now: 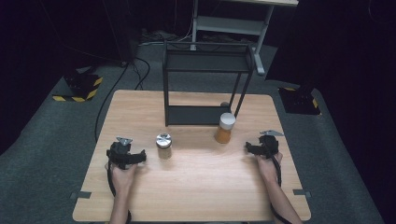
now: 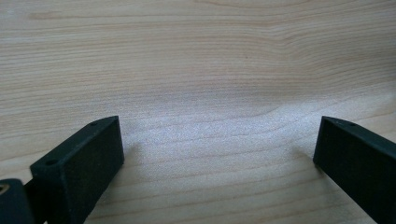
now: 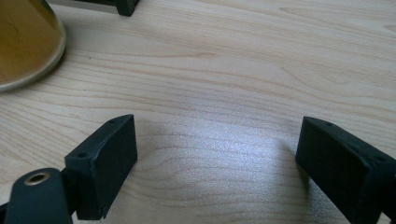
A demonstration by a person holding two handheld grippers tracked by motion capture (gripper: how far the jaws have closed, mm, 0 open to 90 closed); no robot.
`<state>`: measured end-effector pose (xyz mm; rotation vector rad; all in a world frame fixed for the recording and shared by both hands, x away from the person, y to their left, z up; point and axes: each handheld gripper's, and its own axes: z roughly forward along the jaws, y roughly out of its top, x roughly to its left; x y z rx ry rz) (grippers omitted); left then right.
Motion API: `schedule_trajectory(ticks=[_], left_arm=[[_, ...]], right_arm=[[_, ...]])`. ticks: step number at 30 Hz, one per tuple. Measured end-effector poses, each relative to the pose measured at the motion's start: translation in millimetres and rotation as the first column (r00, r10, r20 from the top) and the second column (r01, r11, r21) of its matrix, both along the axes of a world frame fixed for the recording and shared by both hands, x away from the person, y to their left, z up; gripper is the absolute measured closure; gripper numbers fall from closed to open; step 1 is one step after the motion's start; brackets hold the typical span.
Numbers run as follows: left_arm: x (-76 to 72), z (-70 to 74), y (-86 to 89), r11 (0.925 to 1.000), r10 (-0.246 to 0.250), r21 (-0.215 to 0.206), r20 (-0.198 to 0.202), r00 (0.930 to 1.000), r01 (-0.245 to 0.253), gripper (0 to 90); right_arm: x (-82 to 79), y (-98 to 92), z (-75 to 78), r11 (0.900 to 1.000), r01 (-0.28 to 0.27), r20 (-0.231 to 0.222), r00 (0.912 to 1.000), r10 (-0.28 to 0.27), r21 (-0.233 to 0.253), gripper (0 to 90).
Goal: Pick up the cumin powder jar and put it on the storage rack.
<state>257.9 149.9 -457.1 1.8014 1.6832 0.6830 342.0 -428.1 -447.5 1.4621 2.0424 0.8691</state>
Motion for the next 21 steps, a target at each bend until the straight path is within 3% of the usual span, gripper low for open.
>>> schedule_trajectory(ticks=[16,21], left_arm=[[1.1,0.4,0.3,1.0,-0.005,-0.001,-0.005,1.0,0.005,0.3],[0.5,0.0,3.9,0.9992,-0.038,-0.009,0.001,0.9993,0.038,0.2]], right_arm=[[0.0,0.0,-0.1,1.0,-0.001,0.001,1.0,0.001,-0.001,12.1],[0.0,0.0,-0.1,1.0,-0.001,0.001,1.0,0.001,-0.001,12.1]])
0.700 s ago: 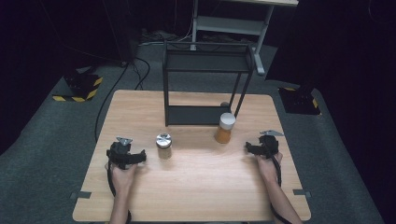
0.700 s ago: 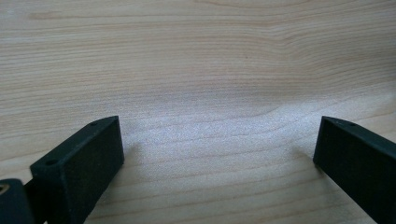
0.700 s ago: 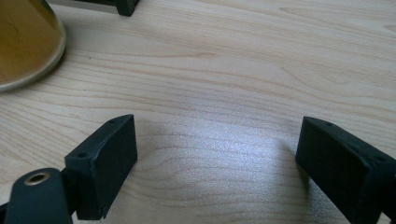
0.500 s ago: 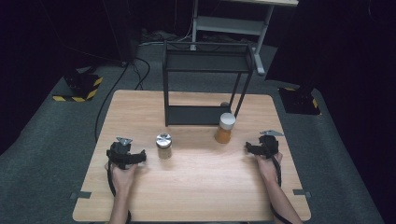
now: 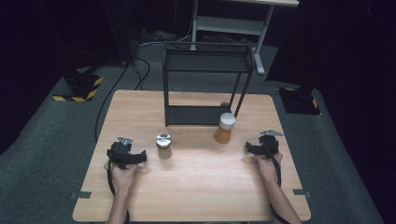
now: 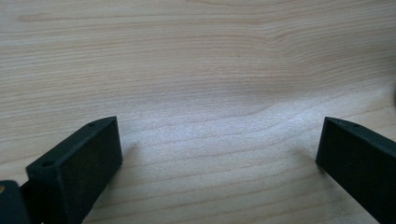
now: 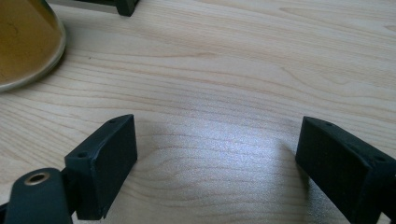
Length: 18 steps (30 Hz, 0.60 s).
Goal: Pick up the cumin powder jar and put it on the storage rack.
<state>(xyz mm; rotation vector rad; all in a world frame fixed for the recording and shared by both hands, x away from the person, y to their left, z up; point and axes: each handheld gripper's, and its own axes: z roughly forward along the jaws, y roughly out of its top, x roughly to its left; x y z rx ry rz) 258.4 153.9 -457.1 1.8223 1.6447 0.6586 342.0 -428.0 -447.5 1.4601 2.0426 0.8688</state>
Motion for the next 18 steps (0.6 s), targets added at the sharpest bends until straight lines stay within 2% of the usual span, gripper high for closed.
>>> schedule_trajectory(ticks=[4,12,13,14,15,16,17,18], left_arm=[[-3.1,-1.2,8.0,0.999,-0.023,-0.037,0.011,0.9997,0.023,0.3],[-15.7,0.0,12.0,0.9943,-0.091,-0.052,0.036,0.9952,0.093,0.3],[-17.3,0.2,12.3,0.9927,-0.103,-0.057,0.042,0.9938,0.106,0.3],[-19.7,1.3,11.9,0.9885,-0.136,-0.06,0.049,0.9895,0.139,0.3],[-19.7,1.3,11.9,0.9885,-0.136,-0.06,0.049,0.9895,0.139,0.3],[-20.7,3.2,9.9,0.9823,-0.175,-0.059,0.051,0.9833,0.178,0.3],[-20.7,3.2,9.9,0.9823,-0.175,-0.059,0.051,0.9833,0.178,0.3],[-20.9,5.2,6.8,0.9745,-0.215,-0.054,0.05,0.9753,0.218,0.3]], right_arm=[[0.0,0.0,0.0,1.0,0.0,0.0,1.0,0.0,0.0,12.1],[0.0,0.1,0.0,1.0,0.0,0.0,1.0,0.0,0.0,12.1],[0.0,0.1,0.0,1.0,0.0,0.0,1.0,0.0,0.0,12.1],[0.0,0.1,0.0,1.0,0.0,0.0,1.0,0.0,0.0,12.1],[0.0,0.1,0.0,1.0,0.0,0.0,1.0,0.0,0.0,12.1],[0.0,0.1,0.0,1.0,0.0,0.0,1.0,0.0,0.0,12.1],[0.0,0.1,0.0,1.0,0.0,0.0,1.0,0.0,0.0,12.1],[-0.1,0.1,0.0,1.0,0.0,0.0,1.0,0.0,0.0,12.1]])
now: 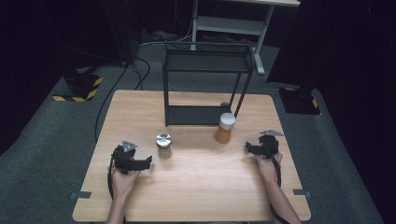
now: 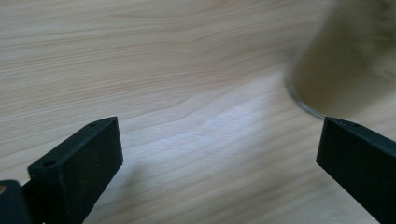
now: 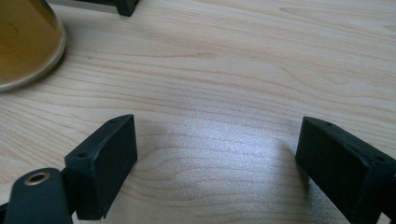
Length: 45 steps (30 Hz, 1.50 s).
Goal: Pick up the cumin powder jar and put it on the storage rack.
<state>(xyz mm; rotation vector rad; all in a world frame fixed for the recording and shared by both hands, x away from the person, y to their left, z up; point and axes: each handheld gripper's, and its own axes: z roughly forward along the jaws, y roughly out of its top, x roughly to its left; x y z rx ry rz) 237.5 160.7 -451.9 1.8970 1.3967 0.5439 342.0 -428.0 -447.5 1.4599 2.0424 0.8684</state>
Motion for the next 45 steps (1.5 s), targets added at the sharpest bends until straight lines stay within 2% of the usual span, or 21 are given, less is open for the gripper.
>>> schedule_trajectory(ticks=[1,5,10,13,26,32,45], left_arm=[[0.0,0.0,0.0,1.0,0.0,0.0,0.0,1.0,0.0,0.3],[0.8,3.5,-9.5,0.9971,-0.075,0.003,0.005,0.9971,0.075,0.3],[5.8,4.4,-22.2,0.9929,-0.119,0.008,0.011,0.9928,0.119,0.4],[8.3,3.9,-26.5,0.9919,-0.127,0.007,0.016,0.9918,0.127,0.6],[24.6,4.9,-43.3,0.9908,-0.133,-0.019,0.05,0.9898,0.134,4.0],[33.5,5.9,-50.3,0.9924,-0.12,-0.023,0.04,0.992,0.121,5.8],[37.2,3.8,-58.7,0.9947,-0.099,-0.022,0.057,0.9934,0.101,11.0]], right_arm=[[0.0,0.0,0.0,1.0,0.0,0.0,1.0,0.0,0.0,12.1],[0.0,0.0,0.0,1.0,0.0,0.0,1.0,0.0,0.0,12.2],[0.0,0.0,0.0,1.0,0.0,0.0,1.0,0.0,0.0,12.1],[0.0,0.0,0.0,1.0,0.0,0.0,1.0,0.0,0.0,12.2],[0.0,-0.1,0.0,1.0,-0.001,0.0,1.0,0.001,0.0,12.2],[-0.1,-0.1,0.0,1.0,-0.001,0.0,1.0,0.001,0.0,12.2],[-0.1,-0.2,0.0,1.0,-0.001,0.0,1.0,0.001,0.001,12.5]])
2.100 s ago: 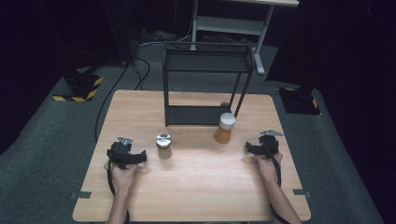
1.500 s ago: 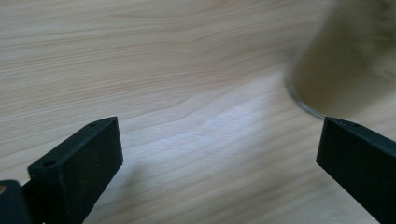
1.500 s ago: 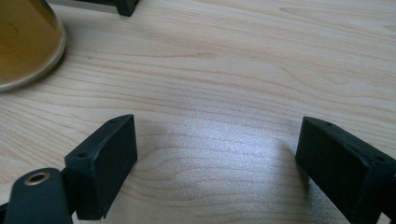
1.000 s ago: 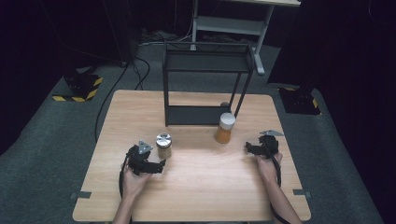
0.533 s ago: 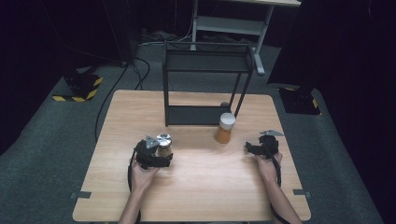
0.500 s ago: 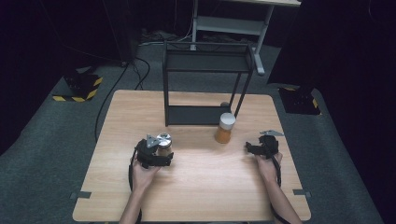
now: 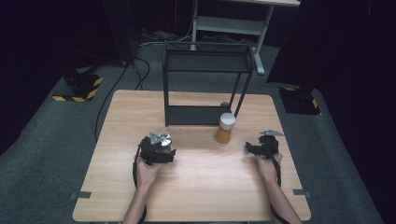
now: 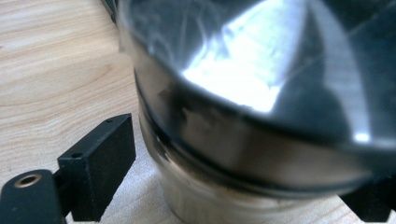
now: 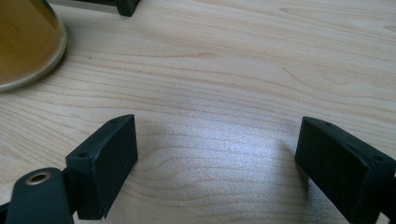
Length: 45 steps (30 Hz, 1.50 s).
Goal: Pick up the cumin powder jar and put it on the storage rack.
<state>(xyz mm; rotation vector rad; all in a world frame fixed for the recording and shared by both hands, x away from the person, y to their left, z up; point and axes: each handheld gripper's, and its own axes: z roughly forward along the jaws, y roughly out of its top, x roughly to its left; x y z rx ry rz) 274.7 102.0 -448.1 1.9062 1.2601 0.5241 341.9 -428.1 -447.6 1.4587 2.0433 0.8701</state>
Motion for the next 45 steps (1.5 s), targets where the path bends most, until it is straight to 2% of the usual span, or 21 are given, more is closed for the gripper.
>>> schedule_trajectory(ticks=[13,24,25,28,45], left_arm=[[1.0,-1.4,-10.1,0.9995,0.014,0.03,0.006,0.9999,-0.014,17.5],[0.7,-2.2,-12.6,0.9992,0.023,0.034,0.015,0.9996,-0.023,23.8],[0.8,-3.7,-9.4,0.9997,0.021,0.011,0.014,0.9997,-0.022,24.9],[0.7,-4.6,-7.4,0.9998,0.021,0.002,0.014,0.9997,-0.021,26.8],[-2.8,-5.5,-15.8,0.9991,0.028,0.031,0.039,0.9989,-0.03,30.9]], right_arm=[[-0.2,0.2,0.0,1.0,0.001,0.0,1.0,-0.001,0.001,12.7],[-0.2,0.1,0.0,1.0,0.0,0.0,1.0,0.0,0.001,12.7],[-0.2,0.1,0.0,1.0,0.0,0.0,1.0,0.0,0.001,12.7],[-0.2,0.1,0.0,1.0,0.0,0.0,1.0,0.0,0.001,12.7],[-0.1,0.0,0.0,1.0,0.0,0.0,1.0,0.0,0.001,12.7]])
